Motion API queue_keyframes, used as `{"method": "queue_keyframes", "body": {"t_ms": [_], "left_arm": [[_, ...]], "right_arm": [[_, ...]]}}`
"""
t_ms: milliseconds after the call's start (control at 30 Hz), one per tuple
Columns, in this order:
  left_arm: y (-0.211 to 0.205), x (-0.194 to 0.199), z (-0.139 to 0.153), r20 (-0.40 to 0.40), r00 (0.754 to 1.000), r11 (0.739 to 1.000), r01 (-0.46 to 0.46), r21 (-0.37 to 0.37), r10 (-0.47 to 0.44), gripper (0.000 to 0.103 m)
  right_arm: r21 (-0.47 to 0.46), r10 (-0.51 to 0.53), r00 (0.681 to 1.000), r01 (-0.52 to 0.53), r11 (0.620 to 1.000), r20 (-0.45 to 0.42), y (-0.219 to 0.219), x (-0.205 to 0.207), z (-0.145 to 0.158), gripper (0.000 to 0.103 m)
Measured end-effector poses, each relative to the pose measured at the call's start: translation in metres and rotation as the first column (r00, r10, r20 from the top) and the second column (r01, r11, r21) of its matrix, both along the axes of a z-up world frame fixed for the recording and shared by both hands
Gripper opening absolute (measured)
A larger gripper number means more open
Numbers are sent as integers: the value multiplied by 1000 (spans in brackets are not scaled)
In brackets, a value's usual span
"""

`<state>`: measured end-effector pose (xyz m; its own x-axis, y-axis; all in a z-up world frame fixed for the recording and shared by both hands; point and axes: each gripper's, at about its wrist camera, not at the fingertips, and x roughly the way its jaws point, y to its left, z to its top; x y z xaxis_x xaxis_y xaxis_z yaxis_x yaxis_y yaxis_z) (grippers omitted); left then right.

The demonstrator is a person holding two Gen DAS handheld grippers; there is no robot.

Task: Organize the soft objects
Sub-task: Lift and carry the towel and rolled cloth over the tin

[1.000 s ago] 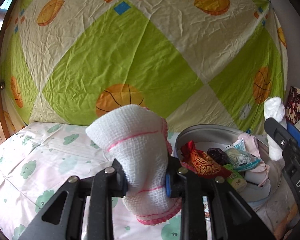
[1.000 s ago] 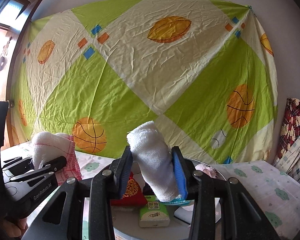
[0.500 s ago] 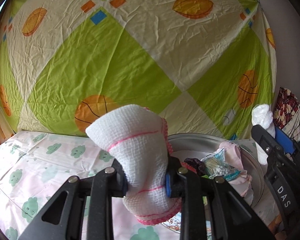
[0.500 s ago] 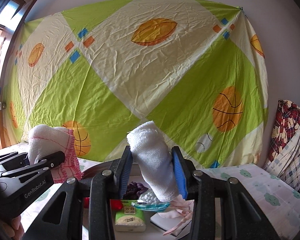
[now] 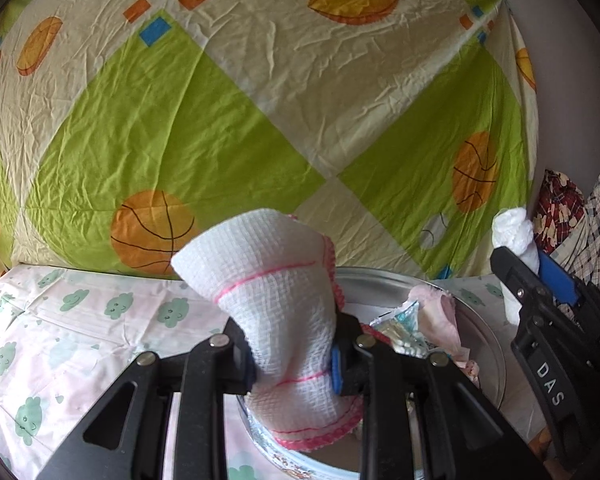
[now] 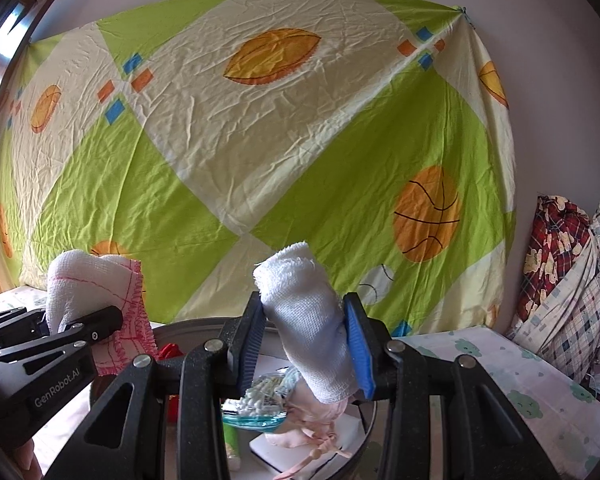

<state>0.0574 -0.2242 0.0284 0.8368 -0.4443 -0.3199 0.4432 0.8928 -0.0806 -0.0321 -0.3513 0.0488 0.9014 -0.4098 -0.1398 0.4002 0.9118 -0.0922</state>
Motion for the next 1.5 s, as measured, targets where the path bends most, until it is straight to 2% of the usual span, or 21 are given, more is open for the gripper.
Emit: {"method": "queue_keyframes", "body": {"t_ms": [467, 767, 1333, 1500], "left_arm": [[-27, 7, -5, -19, 999, 999, 40, 11, -40, 24], [-44, 19, -11, -58, 997, 998, 59, 16, -58, 24], [-57, 35, -15, -93, 994, 997, 62, 46, -57, 24], [-57, 38, -14, -107, 993, 996, 61, 62, -54, 24]], "right_arm": [[8, -60, 998, 60, 998, -15, -25, 7, -2, 42], [2, -102, 994, 102, 995, -41, -40, 21, -7, 42], [62, -100, 990, 106, 992, -102, -55, 37, -16, 42], [125, -78, 986, 97, 987, -150, -62, 44, -22, 42]]}}
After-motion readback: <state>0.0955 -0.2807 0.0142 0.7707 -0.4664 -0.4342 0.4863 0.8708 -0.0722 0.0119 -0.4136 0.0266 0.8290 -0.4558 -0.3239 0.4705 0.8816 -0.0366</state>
